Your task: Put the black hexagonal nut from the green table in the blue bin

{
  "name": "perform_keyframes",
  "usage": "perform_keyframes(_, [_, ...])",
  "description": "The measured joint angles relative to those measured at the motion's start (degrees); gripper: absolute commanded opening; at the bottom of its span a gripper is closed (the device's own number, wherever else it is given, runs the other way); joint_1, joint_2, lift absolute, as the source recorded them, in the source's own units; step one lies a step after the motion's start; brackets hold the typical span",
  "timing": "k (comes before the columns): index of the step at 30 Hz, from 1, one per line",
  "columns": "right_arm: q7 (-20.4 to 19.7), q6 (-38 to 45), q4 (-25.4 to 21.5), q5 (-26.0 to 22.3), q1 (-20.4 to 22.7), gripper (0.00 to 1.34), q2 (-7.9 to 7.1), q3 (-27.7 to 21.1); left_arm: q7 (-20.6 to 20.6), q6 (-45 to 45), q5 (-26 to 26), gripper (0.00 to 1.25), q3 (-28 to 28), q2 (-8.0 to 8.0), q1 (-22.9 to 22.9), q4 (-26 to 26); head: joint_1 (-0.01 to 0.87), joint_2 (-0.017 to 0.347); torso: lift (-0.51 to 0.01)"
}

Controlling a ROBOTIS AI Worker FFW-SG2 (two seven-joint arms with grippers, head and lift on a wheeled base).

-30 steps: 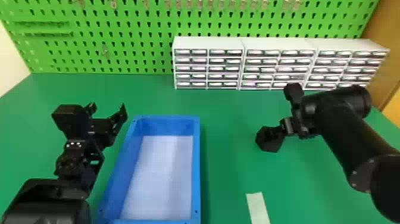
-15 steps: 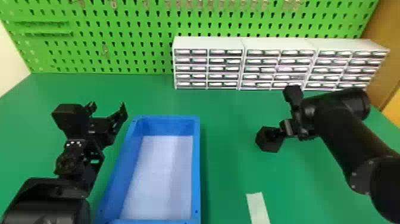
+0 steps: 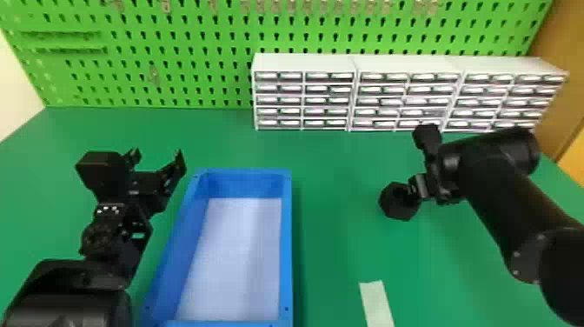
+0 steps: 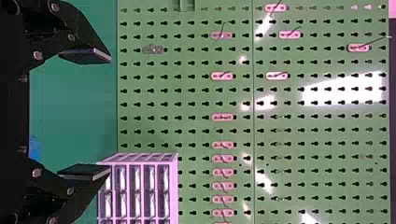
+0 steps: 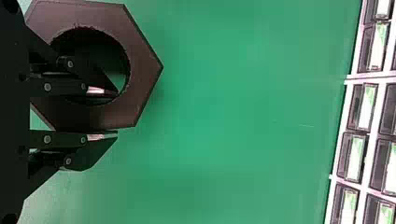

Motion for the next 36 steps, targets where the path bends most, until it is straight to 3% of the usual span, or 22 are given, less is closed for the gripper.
perform_keyframes(17, [0.13, 0.95, -1.07, -0.07, -0.17, 0.3, 0.05, 1.1, 0.0, 0.0, -0.05, 0.83, 0.17, 0.0, 0.31, 0.0, 0.686, 0.052, -0.097])
perform_keyframes(36, [6.44, 10.38, -25.34, -3.19, 5.64, 0.3, -0.25, 5.58, -0.01, 0.0, 0.12, 0.83, 0.54, 0.0, 0.73, -0.02, 0.686, 0.052, -0.097])
